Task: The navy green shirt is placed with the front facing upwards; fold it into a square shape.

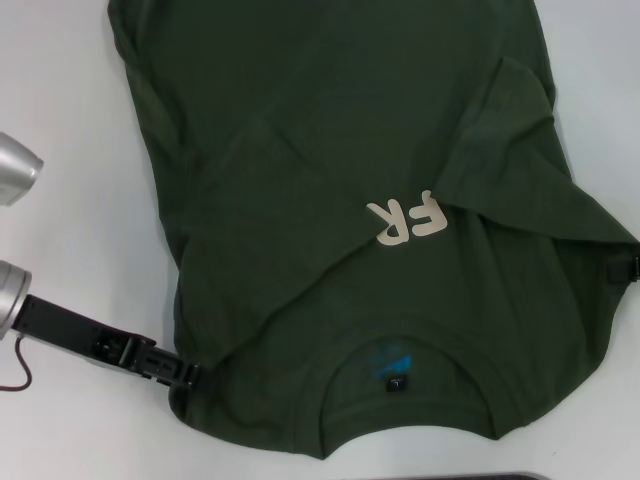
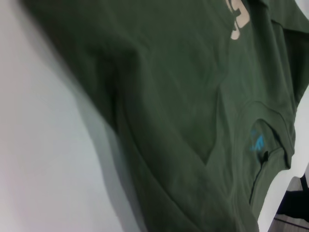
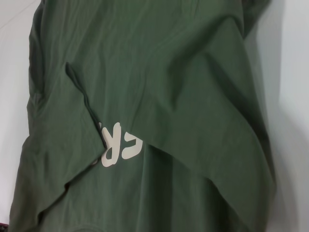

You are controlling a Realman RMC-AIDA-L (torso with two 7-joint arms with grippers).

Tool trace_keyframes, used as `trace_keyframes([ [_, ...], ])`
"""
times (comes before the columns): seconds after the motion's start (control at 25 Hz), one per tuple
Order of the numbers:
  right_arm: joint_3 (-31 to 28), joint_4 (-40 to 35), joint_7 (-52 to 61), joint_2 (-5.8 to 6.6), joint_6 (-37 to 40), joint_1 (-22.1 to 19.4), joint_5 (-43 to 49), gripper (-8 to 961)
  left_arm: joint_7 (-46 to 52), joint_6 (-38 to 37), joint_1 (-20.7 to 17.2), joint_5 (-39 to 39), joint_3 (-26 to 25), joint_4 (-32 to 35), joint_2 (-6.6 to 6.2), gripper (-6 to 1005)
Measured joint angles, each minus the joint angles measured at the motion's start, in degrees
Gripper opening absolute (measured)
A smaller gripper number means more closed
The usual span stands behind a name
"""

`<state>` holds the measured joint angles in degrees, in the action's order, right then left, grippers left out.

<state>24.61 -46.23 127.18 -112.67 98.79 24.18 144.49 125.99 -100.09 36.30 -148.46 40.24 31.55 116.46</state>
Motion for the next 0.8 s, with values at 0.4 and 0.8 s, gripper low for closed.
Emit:
trace_keyframes([
  [0.4,0.0,0.0,-0.09,0.0,0.0,0.08,0.0,35,0.24,2.14,0.47,0.19,0.14,1.4,0.53,803],
  [0.8,0.0,0.0,-0.15,-0.1,0.04,-0.17,0.0,35,0.22,4.21,0.34,0.01,0.16,2.79,1.03,521],
])
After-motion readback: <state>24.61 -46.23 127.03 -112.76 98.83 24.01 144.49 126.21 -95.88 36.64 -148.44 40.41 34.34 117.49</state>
